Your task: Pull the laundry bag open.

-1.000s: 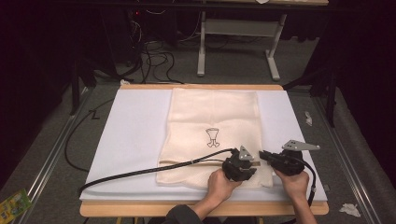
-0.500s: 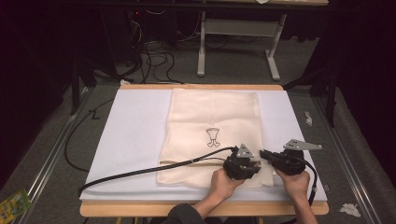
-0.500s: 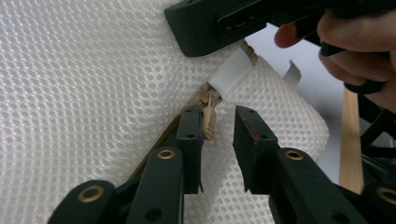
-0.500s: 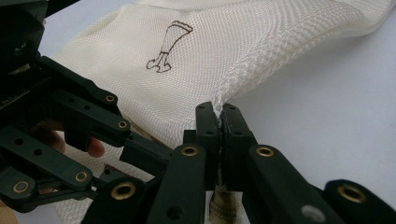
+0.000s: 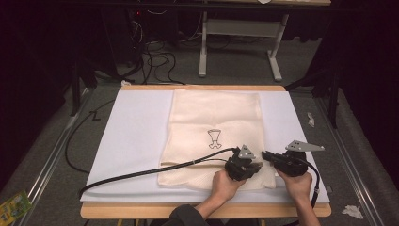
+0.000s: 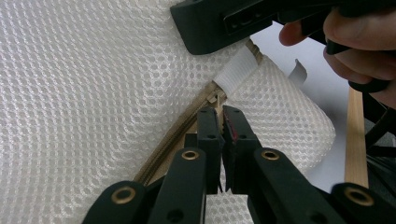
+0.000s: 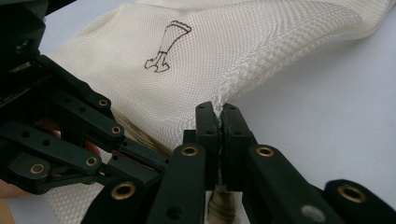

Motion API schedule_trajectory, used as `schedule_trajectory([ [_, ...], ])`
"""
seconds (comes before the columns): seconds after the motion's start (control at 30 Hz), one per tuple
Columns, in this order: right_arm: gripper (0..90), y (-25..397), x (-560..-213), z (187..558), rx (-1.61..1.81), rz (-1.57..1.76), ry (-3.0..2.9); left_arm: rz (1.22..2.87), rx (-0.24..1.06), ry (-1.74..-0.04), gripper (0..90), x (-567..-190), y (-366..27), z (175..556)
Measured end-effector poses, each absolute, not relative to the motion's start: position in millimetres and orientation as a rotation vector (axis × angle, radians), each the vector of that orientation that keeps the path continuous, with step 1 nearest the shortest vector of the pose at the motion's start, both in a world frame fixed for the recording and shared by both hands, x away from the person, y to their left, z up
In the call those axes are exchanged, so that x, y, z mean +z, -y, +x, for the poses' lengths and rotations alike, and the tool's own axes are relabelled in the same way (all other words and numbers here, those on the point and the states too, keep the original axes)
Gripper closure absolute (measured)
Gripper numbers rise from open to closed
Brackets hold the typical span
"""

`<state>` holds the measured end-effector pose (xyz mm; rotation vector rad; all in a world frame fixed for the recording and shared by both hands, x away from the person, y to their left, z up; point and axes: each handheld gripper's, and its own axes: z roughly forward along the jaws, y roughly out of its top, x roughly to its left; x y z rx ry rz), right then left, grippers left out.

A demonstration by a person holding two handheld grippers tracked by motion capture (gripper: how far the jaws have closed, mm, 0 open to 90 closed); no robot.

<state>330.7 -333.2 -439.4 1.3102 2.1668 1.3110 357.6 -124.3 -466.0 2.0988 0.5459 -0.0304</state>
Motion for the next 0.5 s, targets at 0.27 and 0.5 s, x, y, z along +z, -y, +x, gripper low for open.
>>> schedule_trajectory([
  [0.27, 88.6, 337.1, -439.1, 330.1, 1.308, 1.314, -2.156, 2.136, -0.003, -0.533, 86.8, -463.1, 119.6, 356.0],
  [0.5, 88.6, 341.6, -441.4, 328.4, 1.305, 1.327, -2.150, 2.150, 0.013, -0.537, 86.8, -462.2, 114.8, 355.3],
])
